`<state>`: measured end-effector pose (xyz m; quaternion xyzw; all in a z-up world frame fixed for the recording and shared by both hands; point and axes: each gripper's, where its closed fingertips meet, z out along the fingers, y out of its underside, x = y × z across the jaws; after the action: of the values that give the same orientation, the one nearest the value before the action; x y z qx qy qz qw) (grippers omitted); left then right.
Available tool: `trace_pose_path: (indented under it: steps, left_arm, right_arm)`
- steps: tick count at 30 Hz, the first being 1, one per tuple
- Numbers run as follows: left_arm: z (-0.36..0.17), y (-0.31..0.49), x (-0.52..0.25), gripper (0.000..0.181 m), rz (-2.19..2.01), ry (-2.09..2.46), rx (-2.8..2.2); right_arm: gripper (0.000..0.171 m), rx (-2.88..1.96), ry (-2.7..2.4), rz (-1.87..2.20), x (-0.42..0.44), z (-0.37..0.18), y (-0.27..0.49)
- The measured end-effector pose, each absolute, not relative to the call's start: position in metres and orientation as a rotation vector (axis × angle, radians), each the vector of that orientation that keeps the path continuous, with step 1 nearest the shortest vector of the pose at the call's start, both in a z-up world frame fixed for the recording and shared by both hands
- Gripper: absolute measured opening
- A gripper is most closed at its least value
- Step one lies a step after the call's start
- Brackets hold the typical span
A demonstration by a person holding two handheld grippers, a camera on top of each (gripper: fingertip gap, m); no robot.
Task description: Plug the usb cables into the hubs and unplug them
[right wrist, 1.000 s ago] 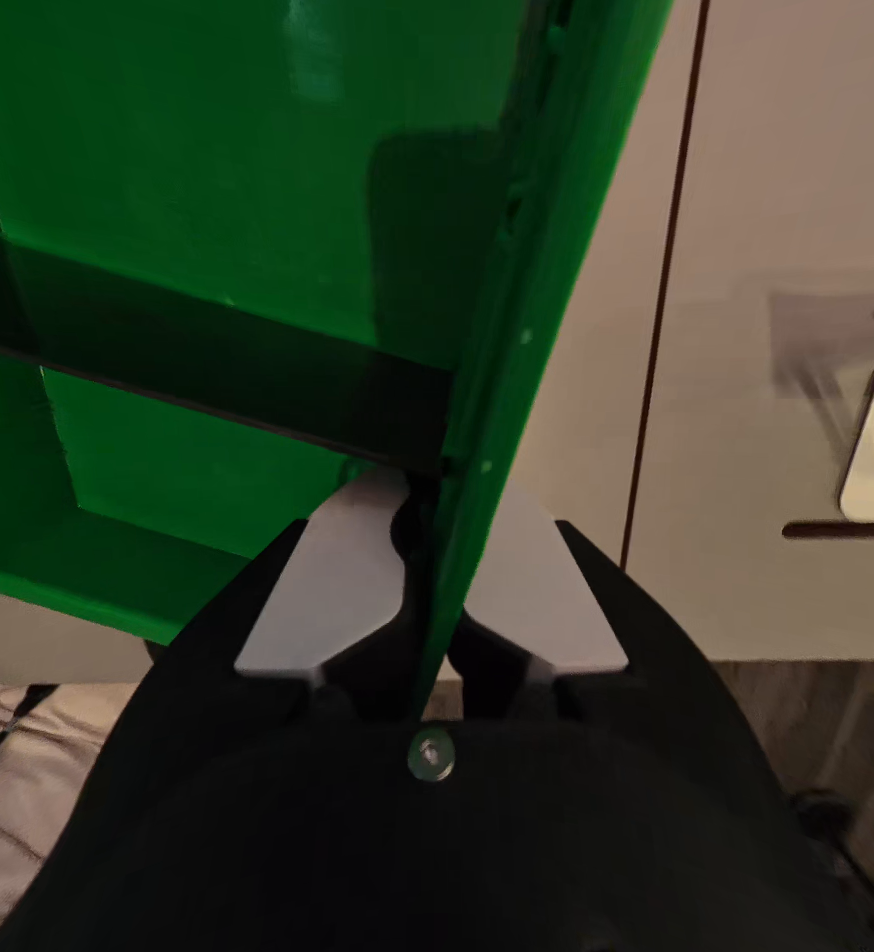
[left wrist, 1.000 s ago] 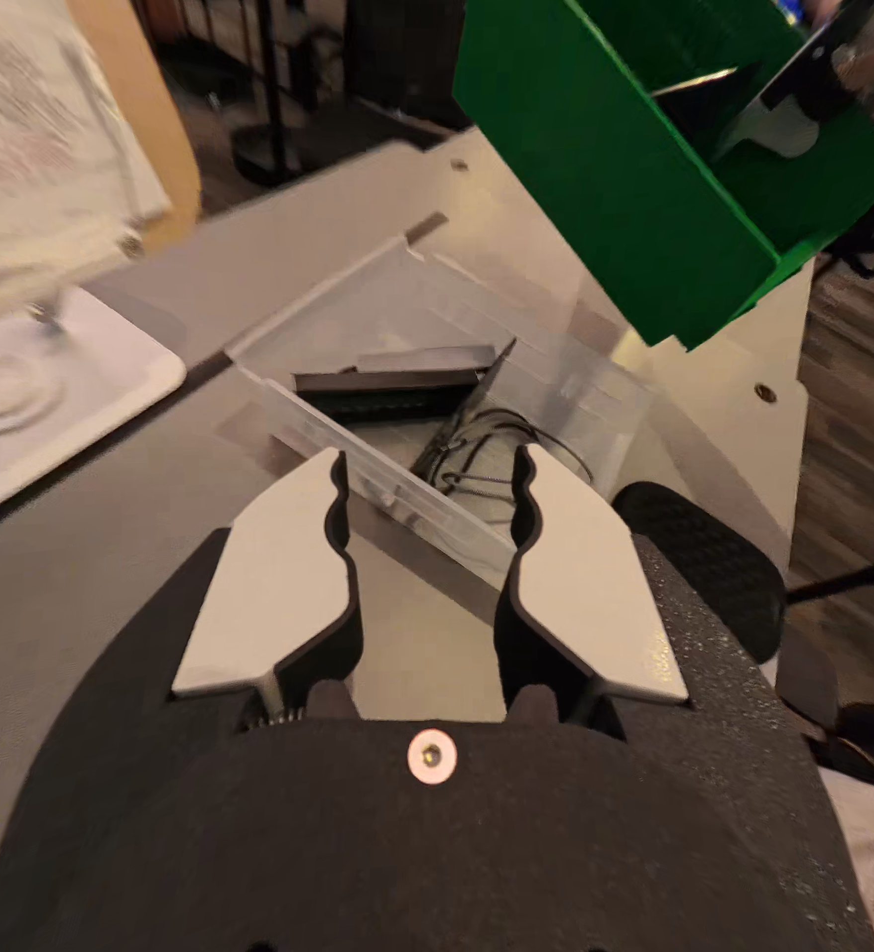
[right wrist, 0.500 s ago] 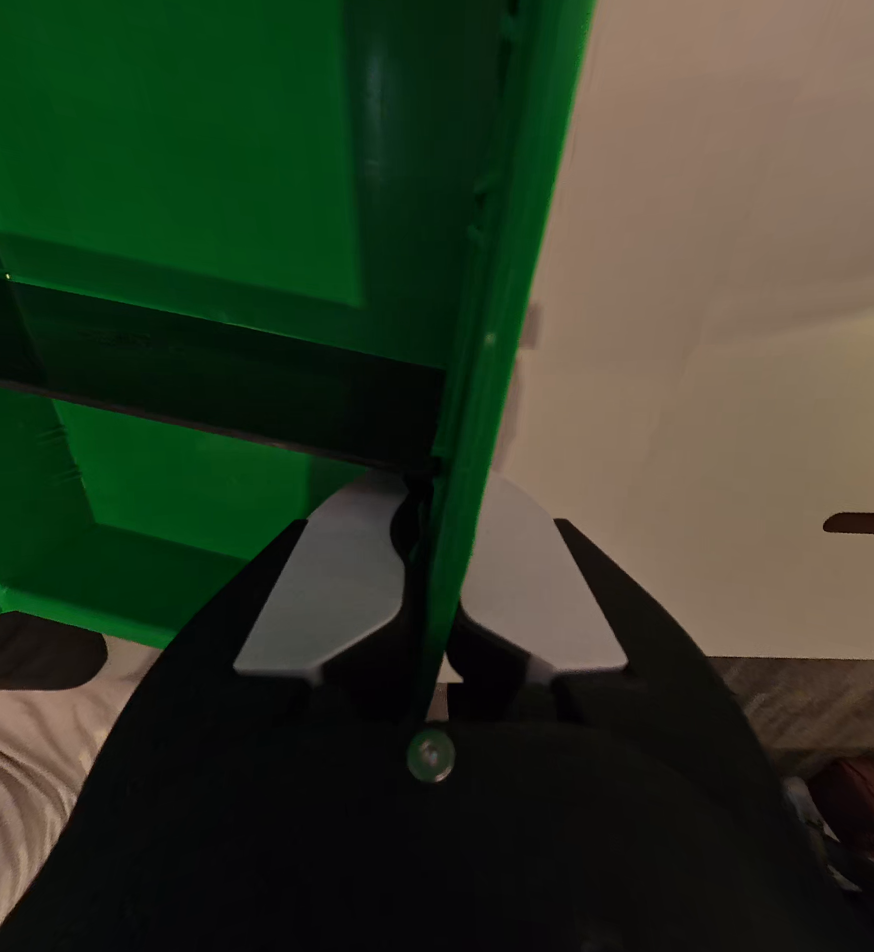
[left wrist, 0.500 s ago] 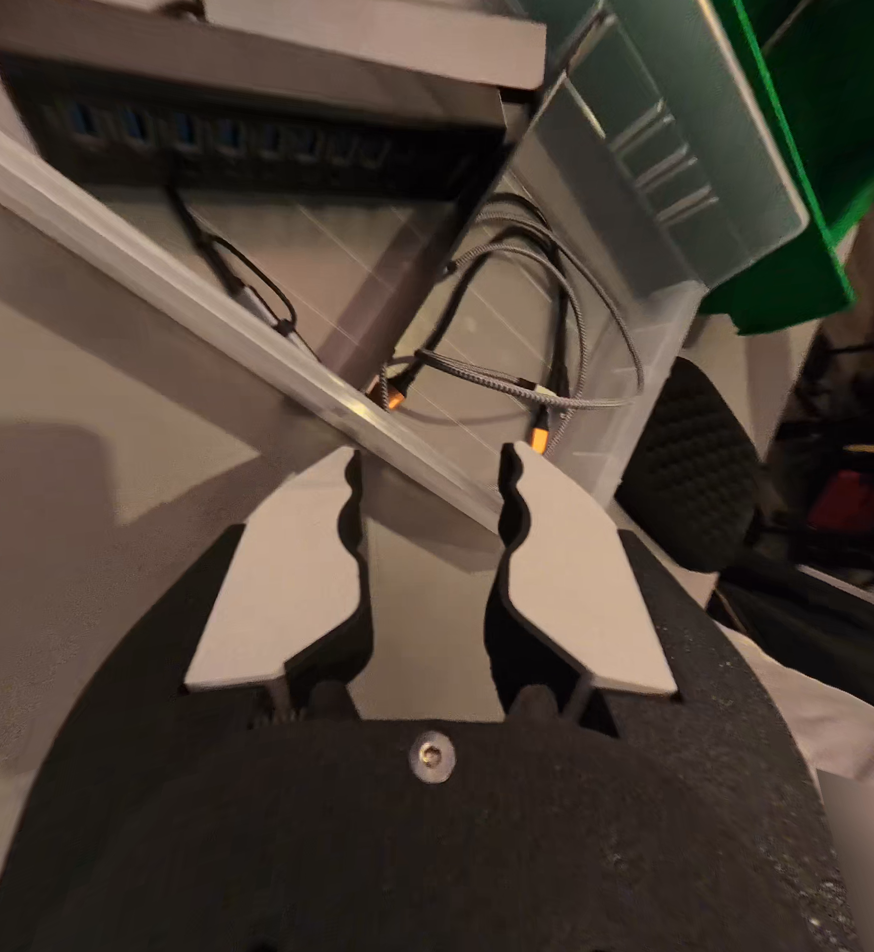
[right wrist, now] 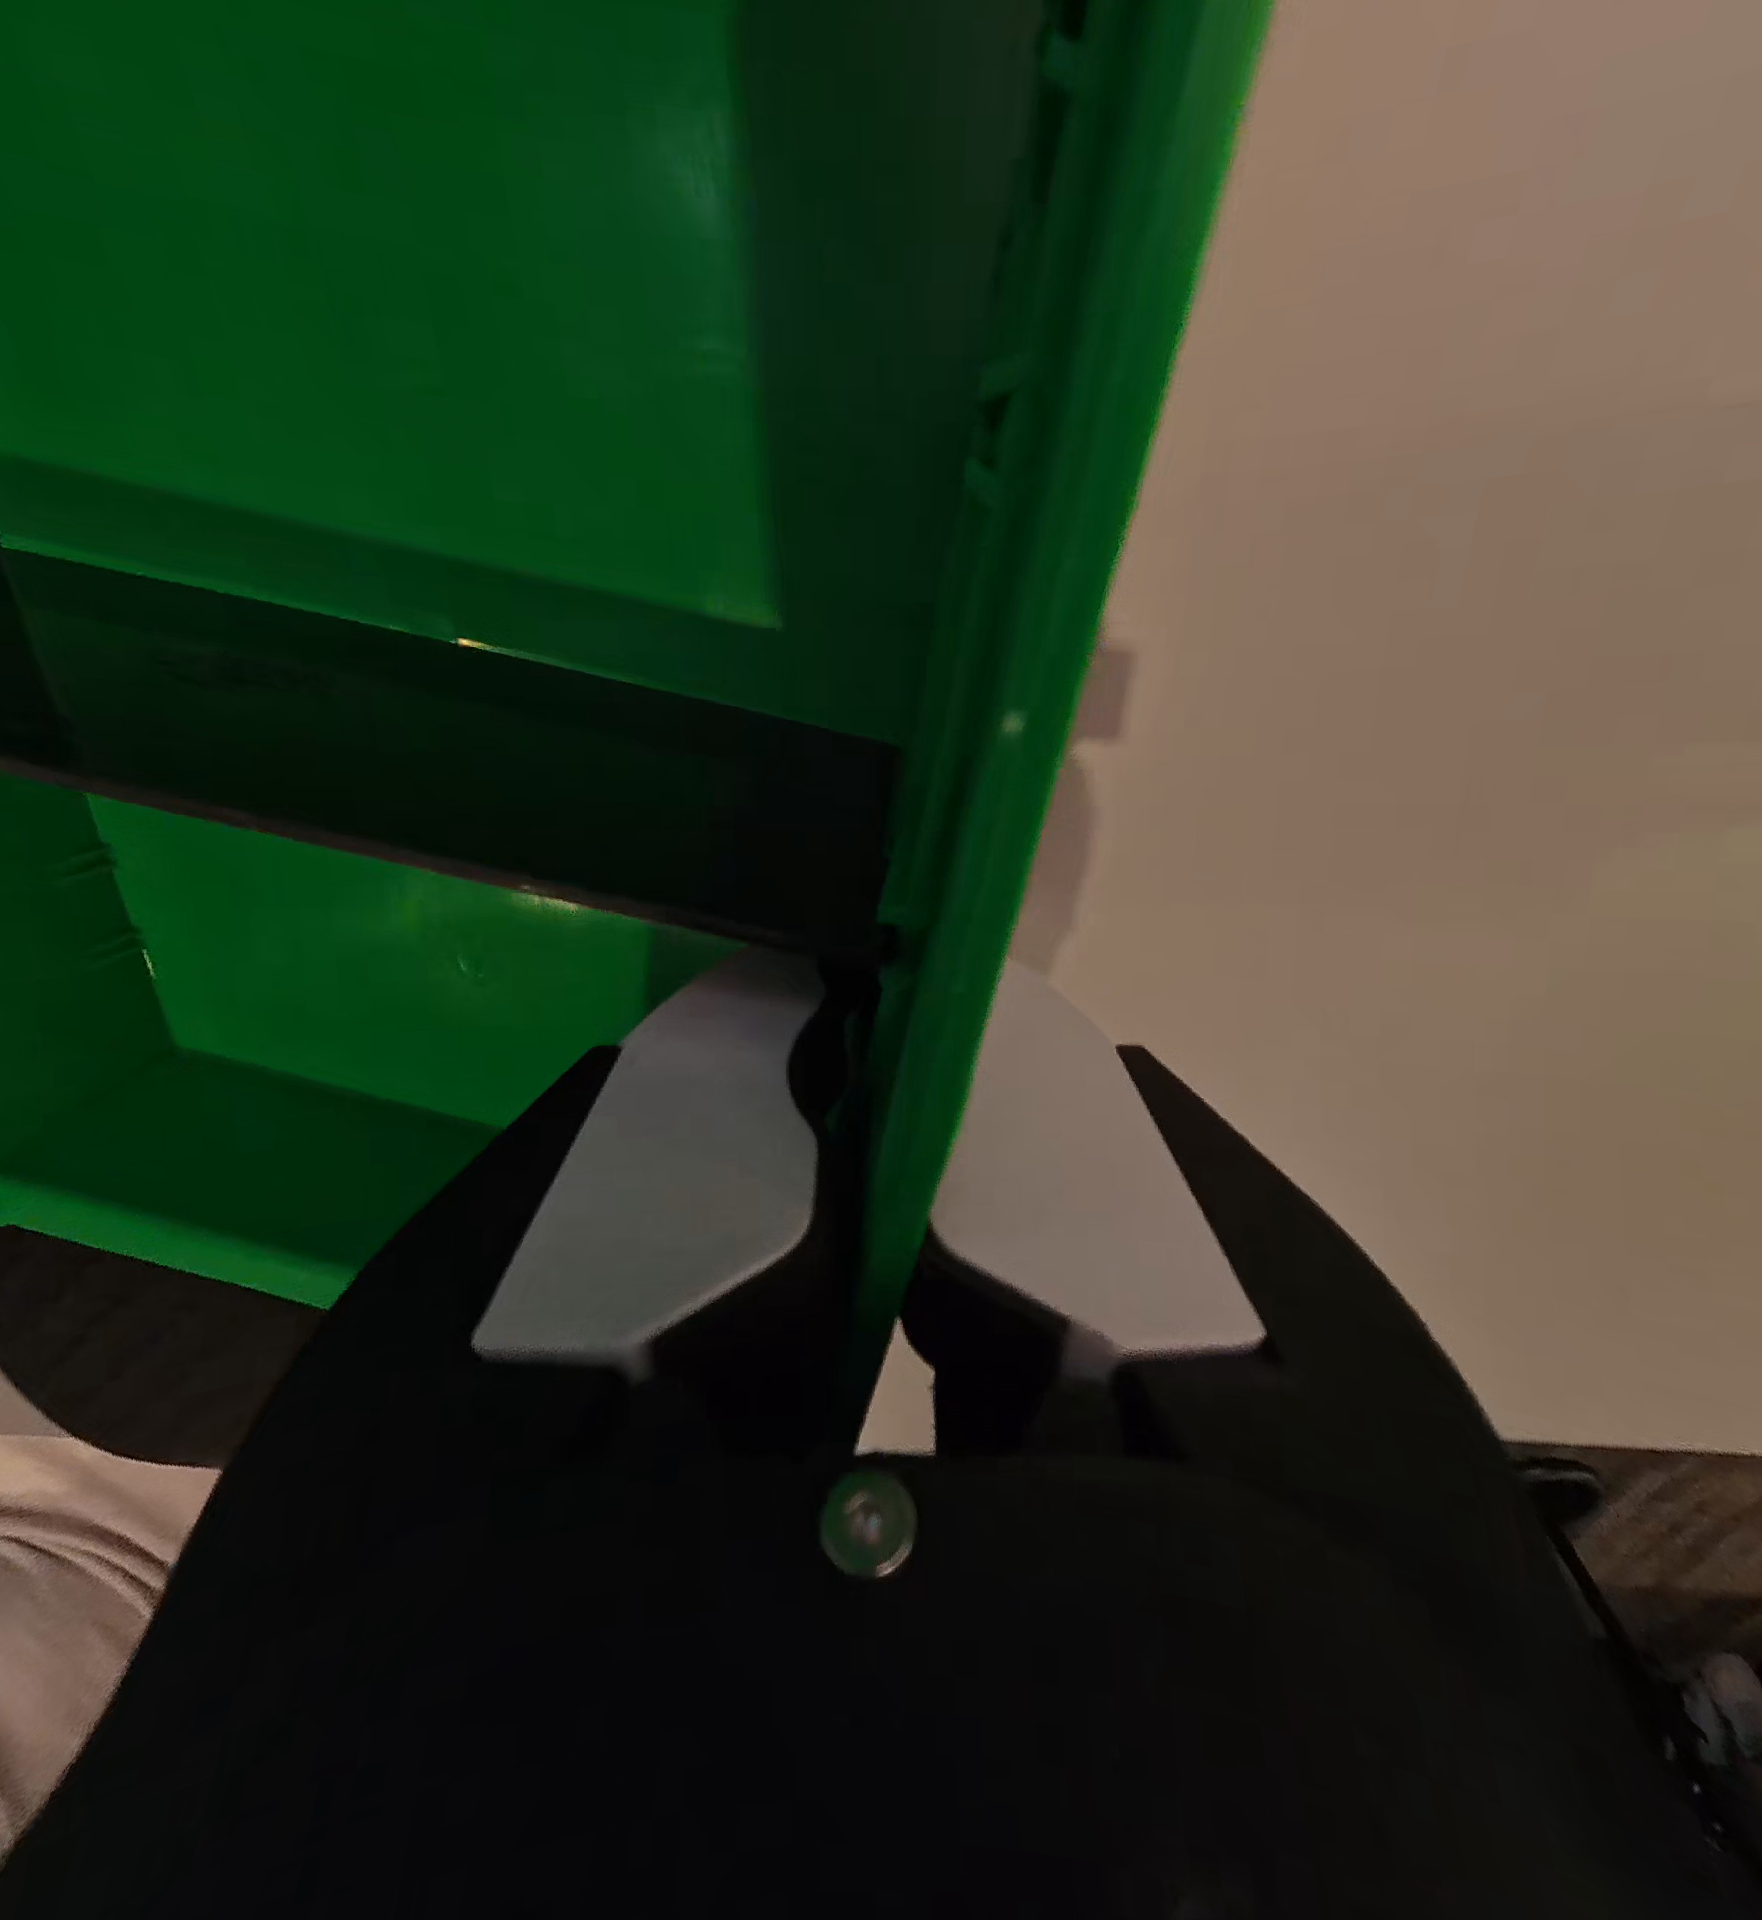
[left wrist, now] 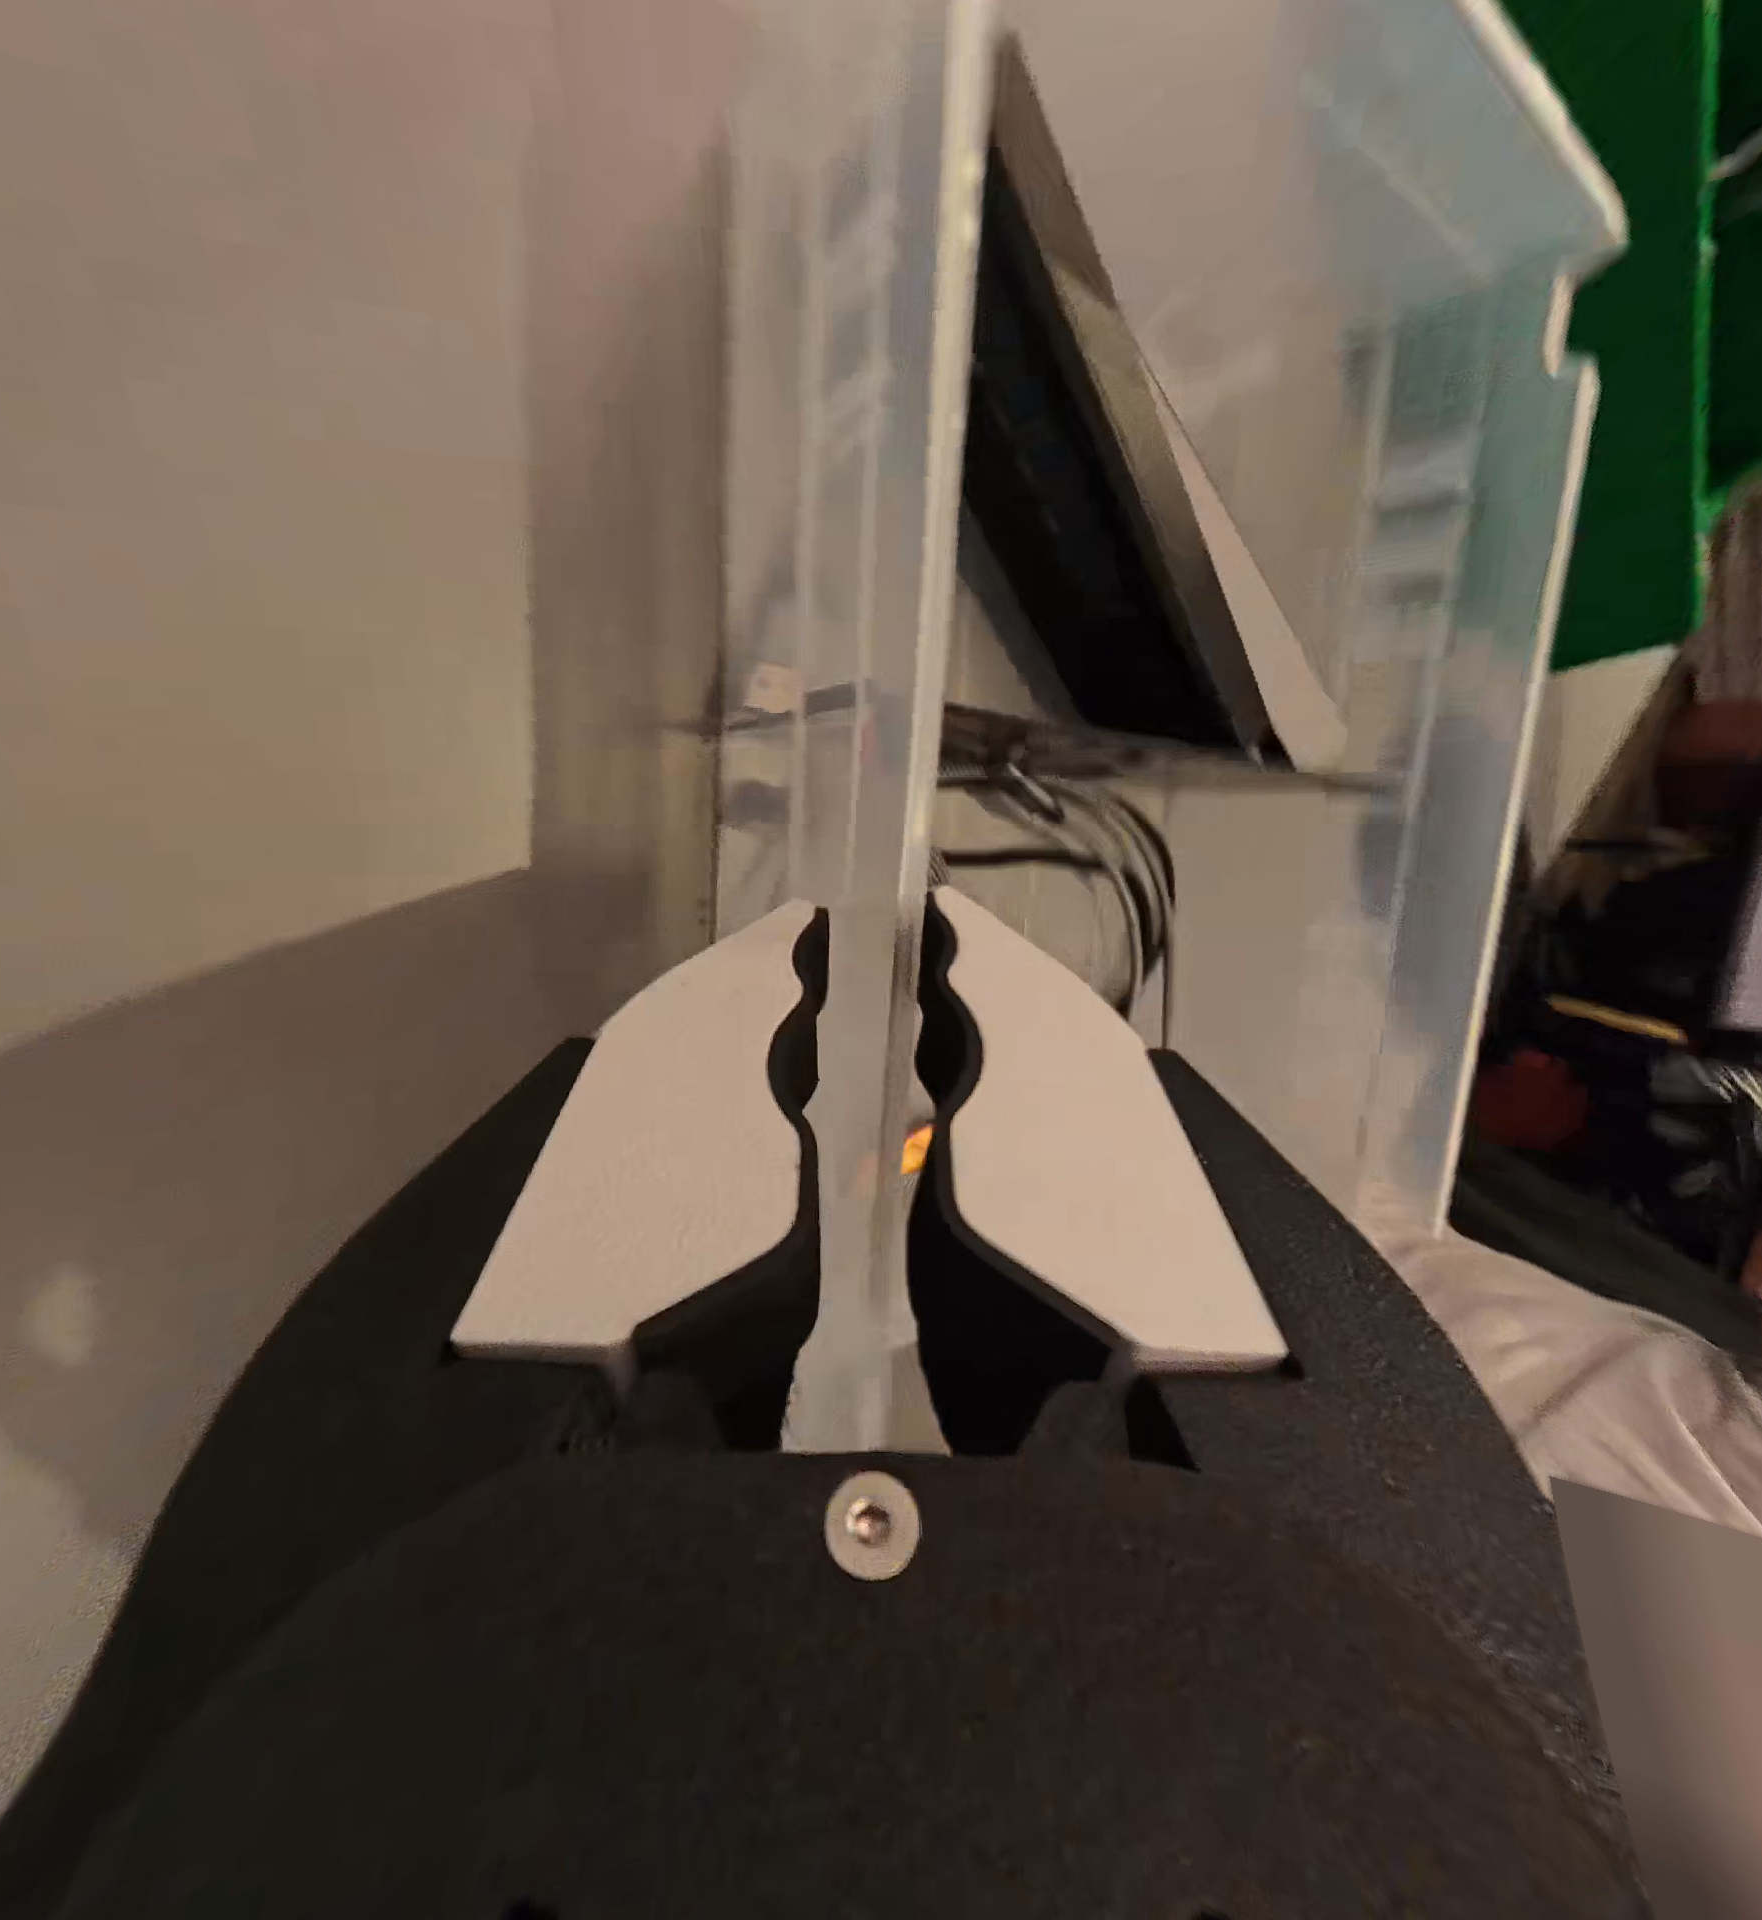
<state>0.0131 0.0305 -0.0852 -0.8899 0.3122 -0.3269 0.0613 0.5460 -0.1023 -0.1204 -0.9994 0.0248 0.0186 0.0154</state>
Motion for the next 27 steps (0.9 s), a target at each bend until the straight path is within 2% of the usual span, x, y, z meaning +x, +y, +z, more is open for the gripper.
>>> trace_pose_path:
  steps: [5, 13, 17, 21, 27]
  left_arm:
    - [-0.085, 0.051, -0.08, 0.013, -0.852, 0.744, -2.709]
    - [-0.081, 0.037, -0.238, 0.017, -0.906, 0.019, -2.674]
    - [-0.08, 0.012, -0.302, 0.015, -0.851, -0.169, -2.623]
    - [-0.08, 0.004, -0.331, 0.015, -0.744, -0.229, -2.605]
    - [-0.081, 0.013, -0.324, 0.014, -0.707, -0.145, -2.616]
  right_arm:
    - [0.007, -3.108, 0.038, 0.129, 0.521, -0.128, -0.092]
    - [0.005, -3.157, 0.032, 0.261, 0.495, -0.145, -0.093]
    - [0.006, -3.16, -0.022, 0.257, 0.49, -0.145, -0.094]
    - [0.005, -3.16, 0.014, 0.263, 0.49, -0.145, -0.094]
    - [0.008, -3.158, -0.161, 0.233, 0.489, -0.144, -0.087]
